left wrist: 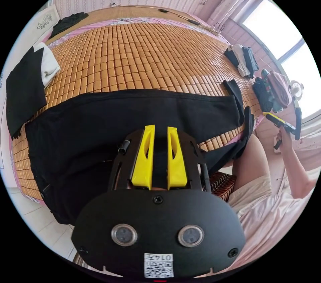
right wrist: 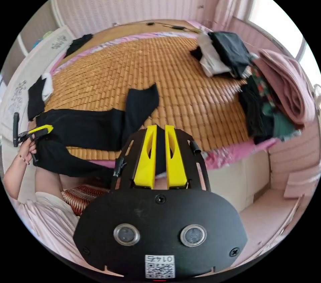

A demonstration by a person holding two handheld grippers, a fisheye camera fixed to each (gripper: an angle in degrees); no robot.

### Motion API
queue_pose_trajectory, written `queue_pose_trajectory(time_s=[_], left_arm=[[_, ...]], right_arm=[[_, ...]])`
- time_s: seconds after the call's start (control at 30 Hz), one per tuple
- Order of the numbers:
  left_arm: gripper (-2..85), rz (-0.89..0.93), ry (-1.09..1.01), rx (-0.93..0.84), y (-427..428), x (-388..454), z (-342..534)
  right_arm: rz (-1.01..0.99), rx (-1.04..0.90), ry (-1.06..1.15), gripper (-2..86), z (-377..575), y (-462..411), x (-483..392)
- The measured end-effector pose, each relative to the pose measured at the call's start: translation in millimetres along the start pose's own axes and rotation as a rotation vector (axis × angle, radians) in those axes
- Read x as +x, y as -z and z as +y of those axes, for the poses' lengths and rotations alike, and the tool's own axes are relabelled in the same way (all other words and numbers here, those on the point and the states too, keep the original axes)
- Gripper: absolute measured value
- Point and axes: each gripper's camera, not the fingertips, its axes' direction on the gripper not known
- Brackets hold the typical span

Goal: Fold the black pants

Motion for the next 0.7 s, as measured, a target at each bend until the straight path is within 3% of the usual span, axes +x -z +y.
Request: queue_pose_trajectory(time_s=[0.07,0.17,0.3,0.4,0.57,0.7], left_arm=[[8.3,-0.018,0.009,0.002,-4.3,-0.5,-9.5],[9.7,-0.048,0.077,0.001,-14.9,-9.6,-25.4],[9.6,-0.099,0.147,-0.029,-37.7,-22.7,-47.9],[9.0,-0.139,0.139,-0.145,-74.5,-22.6,-58.9],[4.3,-0.181,0.115,-0.090,-87.8,-13.0,-74.0],[0.0,-0.204,0.229,-0.052,-93.1,-33.1,-101.3]], right_arm=[[-0.097,-0.026,0.112,9.9,-27.3,-18.9,-28.1],[-0.067,-0.137,0.197,13.9,-53.2,-58.7,-54.4],[0.054,-0.214,0.149,9.9,-68.2,-87.4,-47.5],[0.013,-0.249,0.110,5.0,-76.9,-86.3,-31.3],[-0.139,0.077,0.029,1.2,-112.6,-12.5,18.2],[-0.280,0.271,-0.089,1.2,-119.1,33.4,79.3]])
